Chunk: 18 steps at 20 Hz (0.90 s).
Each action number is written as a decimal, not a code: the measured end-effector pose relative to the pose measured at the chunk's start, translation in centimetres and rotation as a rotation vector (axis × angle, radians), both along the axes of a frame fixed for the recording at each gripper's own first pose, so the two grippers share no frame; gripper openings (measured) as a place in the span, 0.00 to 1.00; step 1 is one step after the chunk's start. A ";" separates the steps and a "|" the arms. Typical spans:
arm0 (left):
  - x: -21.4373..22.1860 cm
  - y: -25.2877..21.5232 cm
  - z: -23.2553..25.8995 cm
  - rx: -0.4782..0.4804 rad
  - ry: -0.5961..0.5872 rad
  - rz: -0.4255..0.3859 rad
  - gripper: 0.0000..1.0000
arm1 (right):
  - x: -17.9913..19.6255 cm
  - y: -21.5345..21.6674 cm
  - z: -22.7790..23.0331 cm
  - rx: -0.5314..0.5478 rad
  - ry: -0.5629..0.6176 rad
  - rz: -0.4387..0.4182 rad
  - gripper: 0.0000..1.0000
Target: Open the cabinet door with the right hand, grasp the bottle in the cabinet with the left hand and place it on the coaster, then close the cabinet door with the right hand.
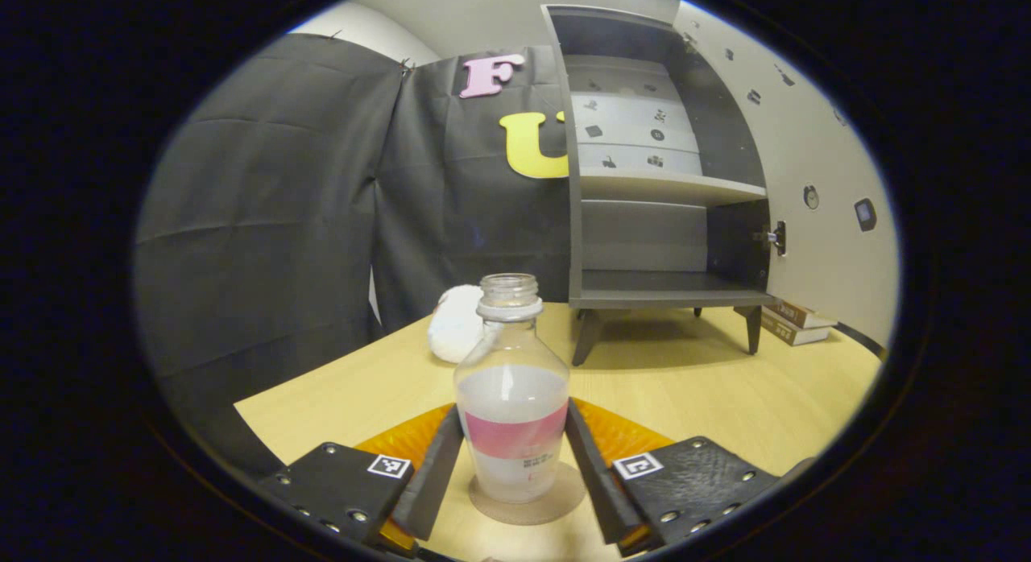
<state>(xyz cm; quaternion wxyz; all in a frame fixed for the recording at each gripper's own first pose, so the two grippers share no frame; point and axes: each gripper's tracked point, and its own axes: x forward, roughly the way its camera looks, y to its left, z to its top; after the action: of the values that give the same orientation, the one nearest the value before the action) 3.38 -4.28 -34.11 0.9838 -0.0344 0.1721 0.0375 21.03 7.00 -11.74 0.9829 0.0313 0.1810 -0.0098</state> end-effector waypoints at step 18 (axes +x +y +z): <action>-0.8 0.6 19.9 0.039 -0.138 0.032 0.82 | 2.5 2.3 7.5 0.123 -0.125 0.119 0.98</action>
<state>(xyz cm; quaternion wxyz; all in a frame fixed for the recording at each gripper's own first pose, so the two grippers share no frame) 2.54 -3.69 -14.17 0.9930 -0.0207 0.1026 0.0540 23.48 9.35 -4.27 0.9874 0.0815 0.1211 0.0616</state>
